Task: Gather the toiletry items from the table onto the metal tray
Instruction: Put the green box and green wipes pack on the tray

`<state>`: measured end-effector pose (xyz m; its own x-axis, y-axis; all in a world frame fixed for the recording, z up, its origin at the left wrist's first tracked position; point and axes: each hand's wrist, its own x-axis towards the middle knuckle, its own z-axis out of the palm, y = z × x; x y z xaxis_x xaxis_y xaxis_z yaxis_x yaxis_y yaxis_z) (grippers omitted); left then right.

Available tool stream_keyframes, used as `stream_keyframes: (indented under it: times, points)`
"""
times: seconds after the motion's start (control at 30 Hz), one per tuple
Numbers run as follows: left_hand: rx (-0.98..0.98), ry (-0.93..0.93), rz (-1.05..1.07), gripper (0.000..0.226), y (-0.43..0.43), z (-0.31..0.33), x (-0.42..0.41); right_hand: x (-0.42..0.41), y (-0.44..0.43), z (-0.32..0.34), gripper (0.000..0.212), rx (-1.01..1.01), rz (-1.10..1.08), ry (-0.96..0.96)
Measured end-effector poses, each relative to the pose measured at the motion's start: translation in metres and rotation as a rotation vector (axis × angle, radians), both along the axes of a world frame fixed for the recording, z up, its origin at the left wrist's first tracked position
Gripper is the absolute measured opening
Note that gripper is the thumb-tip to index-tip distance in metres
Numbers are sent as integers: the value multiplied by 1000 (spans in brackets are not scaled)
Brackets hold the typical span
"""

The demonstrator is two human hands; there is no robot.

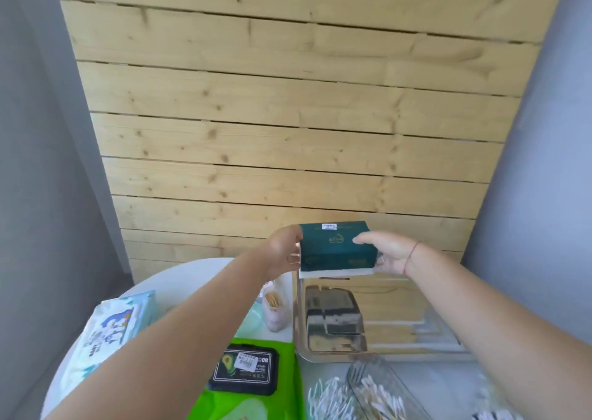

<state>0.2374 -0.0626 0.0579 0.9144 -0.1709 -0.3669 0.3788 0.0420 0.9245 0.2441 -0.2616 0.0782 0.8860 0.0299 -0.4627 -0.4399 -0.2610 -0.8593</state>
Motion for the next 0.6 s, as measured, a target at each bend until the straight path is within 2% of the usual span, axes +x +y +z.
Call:
stream_keyframes:
  times: [0.1,0.27,0.43,0.47,0.57,0.6]
  points:
    - [7,68,23,15,-10,-14,12,7,-10,-22,21,84,-22,67]
    - [33,114,-3,15,-16,-30,21,17,-16,-53,49,83,-73,52]
    - [78,126,-32,17,-23,-36,26,20,-18,-57,45,58,-27,55]
    - [84,125,-37,17,-24,-36,26,20,-17,-60,49,19,-15,54]
    - [123,121,-79,16,-23,-30,23,19,-11,-67,84,-131,-25,56]
    - [148,108,-91,19,-18,-25,20,18,-7,-65,90,-188,-39,49]
